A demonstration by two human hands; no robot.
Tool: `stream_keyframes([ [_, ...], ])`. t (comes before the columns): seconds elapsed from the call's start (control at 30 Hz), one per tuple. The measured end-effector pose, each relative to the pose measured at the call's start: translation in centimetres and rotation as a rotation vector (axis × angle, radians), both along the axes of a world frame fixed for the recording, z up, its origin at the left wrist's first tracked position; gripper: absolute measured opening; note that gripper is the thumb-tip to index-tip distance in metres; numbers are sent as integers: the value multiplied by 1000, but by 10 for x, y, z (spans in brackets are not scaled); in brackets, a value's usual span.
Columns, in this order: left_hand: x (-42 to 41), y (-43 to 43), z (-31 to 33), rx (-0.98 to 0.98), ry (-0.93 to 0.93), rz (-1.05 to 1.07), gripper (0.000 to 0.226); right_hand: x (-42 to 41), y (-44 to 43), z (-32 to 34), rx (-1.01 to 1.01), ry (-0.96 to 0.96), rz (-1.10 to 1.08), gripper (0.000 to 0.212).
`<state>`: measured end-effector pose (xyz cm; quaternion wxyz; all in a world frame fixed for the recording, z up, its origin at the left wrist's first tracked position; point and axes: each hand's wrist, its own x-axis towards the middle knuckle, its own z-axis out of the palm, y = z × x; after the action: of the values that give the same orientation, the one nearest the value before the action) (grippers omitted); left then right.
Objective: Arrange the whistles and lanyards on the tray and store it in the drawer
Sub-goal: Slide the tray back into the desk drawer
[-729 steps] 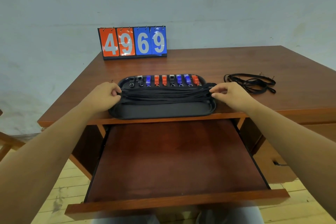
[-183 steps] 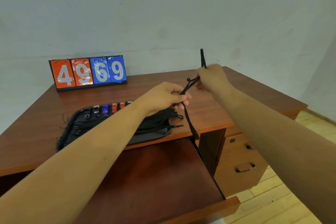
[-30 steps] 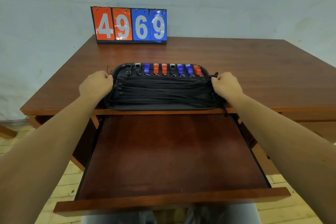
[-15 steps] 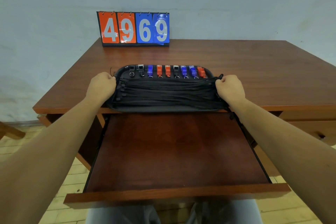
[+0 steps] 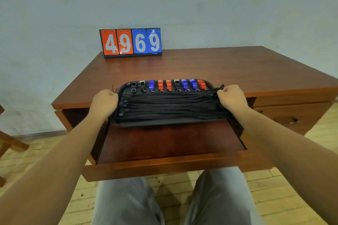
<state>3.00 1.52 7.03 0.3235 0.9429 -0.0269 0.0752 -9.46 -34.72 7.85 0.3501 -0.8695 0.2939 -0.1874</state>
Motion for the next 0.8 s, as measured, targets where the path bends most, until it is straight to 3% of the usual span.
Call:
stream_keyframes([
  [0.4, -75, 16, -23, -44, 39, -29, 38, -72, 12, -29, 21, 10, 0, 36],
  [0.8, -95, 3, -59, -86, 115, -22, 33, -96, 4, -61, 31, 75, 0, 34],
])
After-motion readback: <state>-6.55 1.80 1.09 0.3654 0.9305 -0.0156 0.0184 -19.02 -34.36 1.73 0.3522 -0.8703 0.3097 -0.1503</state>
